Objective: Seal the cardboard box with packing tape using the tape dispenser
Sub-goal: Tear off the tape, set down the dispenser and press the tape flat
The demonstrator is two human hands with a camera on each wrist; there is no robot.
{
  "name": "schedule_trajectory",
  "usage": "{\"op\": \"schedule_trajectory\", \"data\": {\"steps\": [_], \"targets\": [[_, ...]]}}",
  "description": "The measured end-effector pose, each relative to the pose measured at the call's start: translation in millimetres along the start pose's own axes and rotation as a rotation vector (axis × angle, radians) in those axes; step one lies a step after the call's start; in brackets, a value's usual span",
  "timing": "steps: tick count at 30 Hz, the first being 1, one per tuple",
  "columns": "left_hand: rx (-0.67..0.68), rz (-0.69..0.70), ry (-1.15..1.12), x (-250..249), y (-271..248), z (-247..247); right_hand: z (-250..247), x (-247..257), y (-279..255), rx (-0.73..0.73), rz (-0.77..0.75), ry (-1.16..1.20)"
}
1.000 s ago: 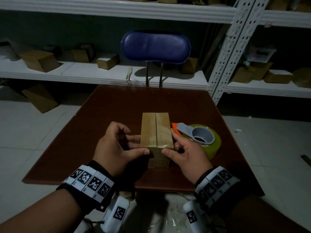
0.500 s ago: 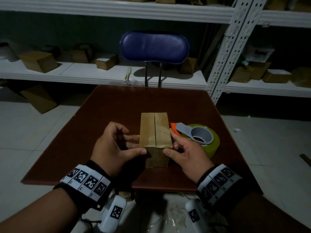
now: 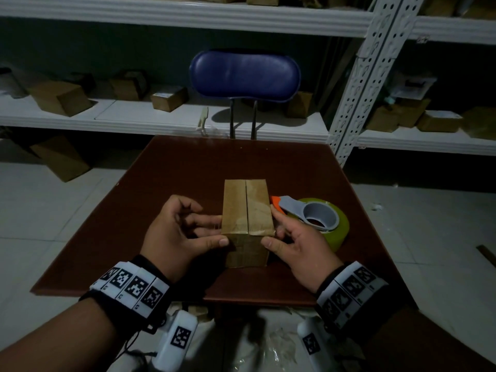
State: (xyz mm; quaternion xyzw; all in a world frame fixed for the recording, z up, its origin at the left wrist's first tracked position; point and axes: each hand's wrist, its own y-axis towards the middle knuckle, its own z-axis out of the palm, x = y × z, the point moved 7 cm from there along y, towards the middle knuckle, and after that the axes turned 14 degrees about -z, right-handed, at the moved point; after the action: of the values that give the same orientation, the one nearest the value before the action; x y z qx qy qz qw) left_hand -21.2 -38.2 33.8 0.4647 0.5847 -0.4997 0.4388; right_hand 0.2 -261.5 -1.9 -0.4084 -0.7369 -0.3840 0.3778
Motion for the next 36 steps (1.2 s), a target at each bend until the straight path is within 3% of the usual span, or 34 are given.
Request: {"op": "schedule_trajectory", "data": {"steps": [12,18,29,36], "targets": [[0.1,-0.235,-0.125,22.4,3.8,-1.1,-5.6,-16.7,-14.2,-0.171,0.149,0.304],[0.107,-0.223,-0.181,24.8,6.2,-3.4,-3.3,-18.6,-12.8,-0.194,0.149,0.297],[0.061,-0.167,-0.043,25.6,10.4,-8.9,2.2,-17.9,-8.8,-0.164,0.124,0.281],[0.045,-0.259,-0.111,33.0,13.4,0.0,6.5,-15.5,-6.5,-0.114,0.054,0.283]]}}
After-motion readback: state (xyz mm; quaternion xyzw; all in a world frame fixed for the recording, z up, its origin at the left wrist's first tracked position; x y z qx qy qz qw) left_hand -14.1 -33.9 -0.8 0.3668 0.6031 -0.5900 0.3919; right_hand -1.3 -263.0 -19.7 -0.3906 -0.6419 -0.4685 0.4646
